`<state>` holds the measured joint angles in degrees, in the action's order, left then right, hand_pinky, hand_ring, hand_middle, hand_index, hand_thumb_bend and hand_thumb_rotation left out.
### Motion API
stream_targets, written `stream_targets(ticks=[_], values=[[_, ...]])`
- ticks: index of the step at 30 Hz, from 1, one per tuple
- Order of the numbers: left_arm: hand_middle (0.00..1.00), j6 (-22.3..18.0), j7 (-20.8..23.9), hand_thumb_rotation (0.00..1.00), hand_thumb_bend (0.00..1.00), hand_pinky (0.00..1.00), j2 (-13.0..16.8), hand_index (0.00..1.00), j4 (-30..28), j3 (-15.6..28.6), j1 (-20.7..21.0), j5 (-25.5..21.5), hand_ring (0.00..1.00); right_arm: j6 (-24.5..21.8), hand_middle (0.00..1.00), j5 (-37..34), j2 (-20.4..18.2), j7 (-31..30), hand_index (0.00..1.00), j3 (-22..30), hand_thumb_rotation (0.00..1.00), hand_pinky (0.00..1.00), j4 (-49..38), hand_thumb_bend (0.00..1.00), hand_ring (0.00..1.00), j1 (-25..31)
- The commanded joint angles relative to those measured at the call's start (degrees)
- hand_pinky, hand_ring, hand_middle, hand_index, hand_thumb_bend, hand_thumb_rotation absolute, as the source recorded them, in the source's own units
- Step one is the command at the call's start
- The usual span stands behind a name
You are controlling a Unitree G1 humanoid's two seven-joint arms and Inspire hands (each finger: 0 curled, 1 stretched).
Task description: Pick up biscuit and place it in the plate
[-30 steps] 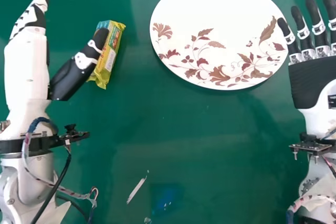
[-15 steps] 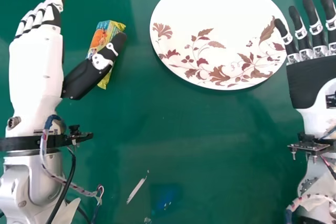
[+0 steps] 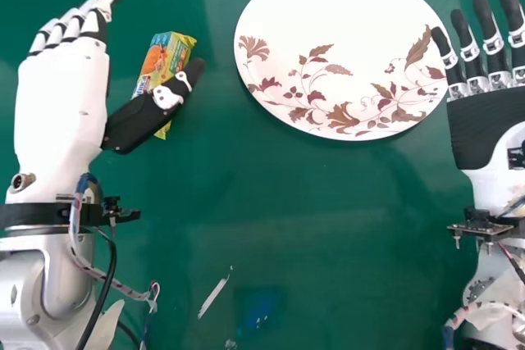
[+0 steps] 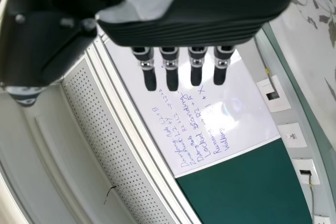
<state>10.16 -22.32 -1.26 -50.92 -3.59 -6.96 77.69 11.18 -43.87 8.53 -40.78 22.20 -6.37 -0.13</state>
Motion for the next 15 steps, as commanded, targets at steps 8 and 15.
stream_targets(ticks=[8, 15], values=[[1.0, -0.4, -13.0, 0.97, 1.0, 1.0, 1.1, 1.0, -3.9, 1.9, 3.9, 5.7, 1.0, 0.6, 1.0, 0.1, -0.4, -0.1, 1.0, -0.3, 0.48, 0.96, -2.0, 1.0, 1.0, 1.0], [1.0, -0.8, -18.4, 0.96, 1.0, 1.0, 0.7, 1.0, -2.2, 2.4, 7.6, 9.7, 1.0, 0.6, 1.0, 0.5, -1.3, 1.0, 1.0, -1.1, 0.43, 0.93, -3.1, 1.0, 1.0, 1.6]])
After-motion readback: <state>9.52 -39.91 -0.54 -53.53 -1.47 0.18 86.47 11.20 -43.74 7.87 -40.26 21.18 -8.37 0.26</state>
